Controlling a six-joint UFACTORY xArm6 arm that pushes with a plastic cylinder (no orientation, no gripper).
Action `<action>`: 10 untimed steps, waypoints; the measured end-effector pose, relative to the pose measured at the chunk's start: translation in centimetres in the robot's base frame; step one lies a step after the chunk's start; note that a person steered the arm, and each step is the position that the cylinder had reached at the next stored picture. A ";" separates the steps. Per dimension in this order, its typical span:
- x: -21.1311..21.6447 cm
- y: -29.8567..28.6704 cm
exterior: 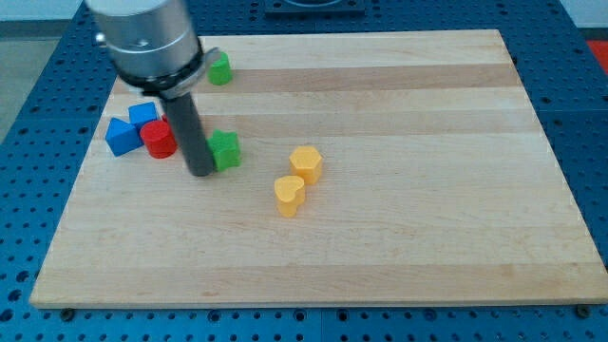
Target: Move green star closer to yellow hexagon
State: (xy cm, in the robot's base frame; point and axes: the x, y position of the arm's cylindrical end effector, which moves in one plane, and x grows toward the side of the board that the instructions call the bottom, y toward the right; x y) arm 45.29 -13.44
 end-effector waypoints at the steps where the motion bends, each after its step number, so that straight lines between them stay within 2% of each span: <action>1: -1.3 1.5; 4: -5.6 1.8; 6: -9.3 6.3; 7: -9.5 10.0; 10: -4.6 9.0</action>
State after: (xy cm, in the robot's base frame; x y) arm 40.72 -4.41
